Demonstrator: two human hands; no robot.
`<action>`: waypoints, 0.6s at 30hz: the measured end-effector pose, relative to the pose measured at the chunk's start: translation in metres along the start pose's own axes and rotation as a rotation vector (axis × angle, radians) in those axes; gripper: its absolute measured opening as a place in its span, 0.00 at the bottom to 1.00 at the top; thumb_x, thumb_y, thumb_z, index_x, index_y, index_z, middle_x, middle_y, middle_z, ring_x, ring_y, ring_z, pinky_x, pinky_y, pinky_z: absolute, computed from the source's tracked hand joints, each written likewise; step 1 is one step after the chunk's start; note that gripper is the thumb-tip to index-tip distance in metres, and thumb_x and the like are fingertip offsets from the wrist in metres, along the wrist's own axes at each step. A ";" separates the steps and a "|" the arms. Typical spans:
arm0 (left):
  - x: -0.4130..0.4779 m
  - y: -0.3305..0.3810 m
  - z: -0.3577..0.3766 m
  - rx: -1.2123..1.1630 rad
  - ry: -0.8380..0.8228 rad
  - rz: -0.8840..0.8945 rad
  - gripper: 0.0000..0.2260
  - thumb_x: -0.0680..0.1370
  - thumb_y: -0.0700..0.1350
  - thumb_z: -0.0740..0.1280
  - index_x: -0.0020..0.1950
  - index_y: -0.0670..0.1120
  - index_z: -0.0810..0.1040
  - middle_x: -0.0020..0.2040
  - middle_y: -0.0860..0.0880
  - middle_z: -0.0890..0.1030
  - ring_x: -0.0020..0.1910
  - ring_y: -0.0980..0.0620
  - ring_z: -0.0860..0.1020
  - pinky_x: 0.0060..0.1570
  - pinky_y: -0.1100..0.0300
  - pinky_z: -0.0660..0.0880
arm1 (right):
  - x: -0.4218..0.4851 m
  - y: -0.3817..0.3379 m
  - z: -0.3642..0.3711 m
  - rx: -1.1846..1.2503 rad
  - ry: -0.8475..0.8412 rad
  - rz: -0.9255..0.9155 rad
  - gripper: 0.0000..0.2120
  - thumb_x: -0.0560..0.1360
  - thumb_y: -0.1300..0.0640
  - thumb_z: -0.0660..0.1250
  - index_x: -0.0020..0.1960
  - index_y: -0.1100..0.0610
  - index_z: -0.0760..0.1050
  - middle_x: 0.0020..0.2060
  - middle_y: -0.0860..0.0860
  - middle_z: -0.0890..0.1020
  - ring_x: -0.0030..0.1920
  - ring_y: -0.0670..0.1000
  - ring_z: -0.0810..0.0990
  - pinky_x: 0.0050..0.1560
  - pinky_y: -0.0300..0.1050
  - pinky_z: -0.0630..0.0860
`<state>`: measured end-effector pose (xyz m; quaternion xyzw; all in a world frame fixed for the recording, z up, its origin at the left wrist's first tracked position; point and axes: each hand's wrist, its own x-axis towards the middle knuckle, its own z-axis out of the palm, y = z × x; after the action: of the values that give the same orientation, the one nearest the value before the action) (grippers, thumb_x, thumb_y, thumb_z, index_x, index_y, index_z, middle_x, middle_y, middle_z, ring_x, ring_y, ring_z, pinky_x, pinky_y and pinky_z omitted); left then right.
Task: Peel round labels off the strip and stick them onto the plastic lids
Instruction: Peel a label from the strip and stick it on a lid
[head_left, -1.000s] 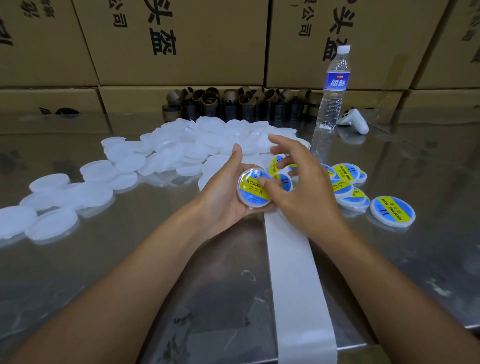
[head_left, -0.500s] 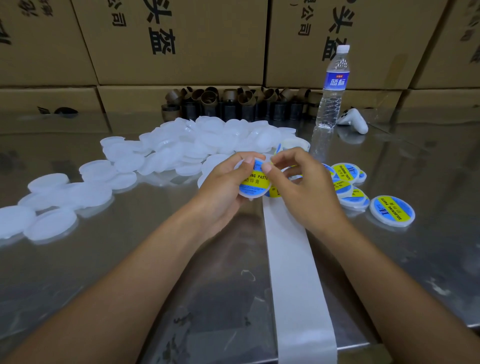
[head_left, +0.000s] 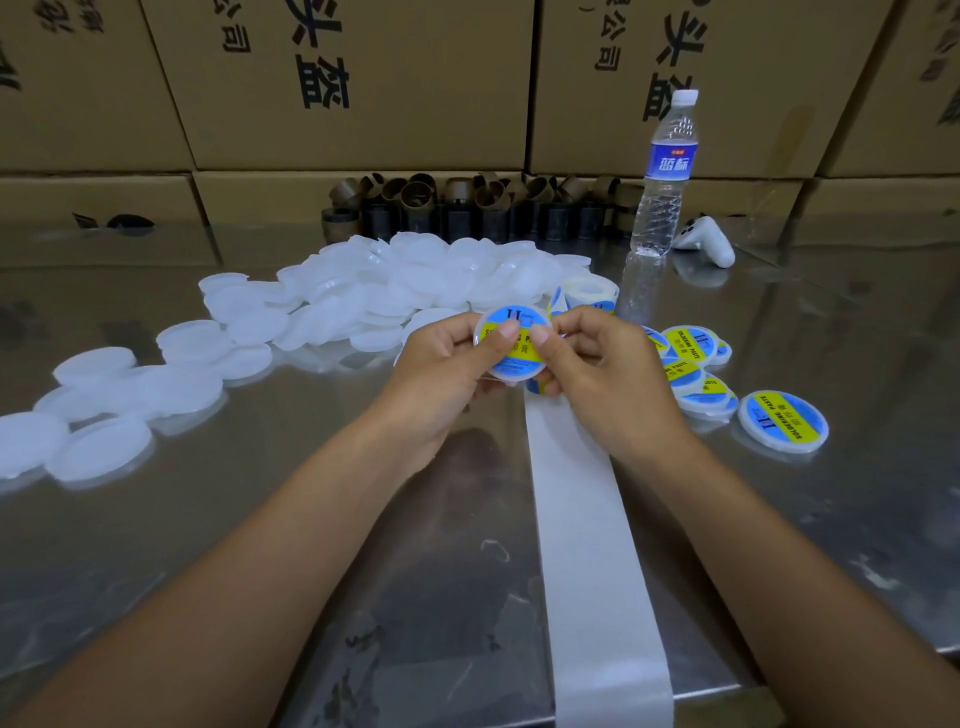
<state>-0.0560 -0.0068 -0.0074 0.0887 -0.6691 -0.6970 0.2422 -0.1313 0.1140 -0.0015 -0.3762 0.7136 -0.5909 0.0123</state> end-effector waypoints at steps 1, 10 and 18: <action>0.000 0.000 0.000 0.000 0.007 0.006 0.06 0.79 0.45 0.65 0.47 0.45 0.80 0.39 0.52 0.83 0.38 0.58 0.80 0.39 0.68 0.75 | 0.000 -0.001 0.000 -0.004 -0.015 -0.002 0.06 0.75 0.54 0.68 0.45 0.57 0.75 0.34 0.58 0.81 0.33 0.52 0.80 0.41 0.49 0.76; -0.001 0.000 0.002 -0.052 -0.062 -0.007 0.09 0.78 0.45 0.65 0.55 0.42 0.80 0.46 0.48 0.84 0.44 0.54 0.82 0.45 0.65 0.77 | 0.000 -0.003 0.000 -0.001 0.014 0.003 0.06 0.75 0.59 0.68 0.51 0.58 0.75 0.38 0.60 0.83 0.39 0.61 0.82 0.46 0.58 0.78; -0.001 0.000 0.001 -0.024 -0.039 0.010 0.08 0.76 0.37 0.68 0.54 0.41 0.79 0.44 0.46 0.84 0.35 0.56 0.80 0.42 0.64 0.77 | 0.001 0.000 -0.001 0.066 0.035 -0.002 0.08 0.80 0.60 0.59 0.56 0.60 0.75 0.33 0.51 0.81 0.26 0.40 0.76 0.33 0.33 0.73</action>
<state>-0.0556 -0.0052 -0.0072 0.0689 -0.6659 -0.7052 0.2336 -0.1327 0.1142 -0.0003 -0.3658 0.6935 -0.6206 0.0117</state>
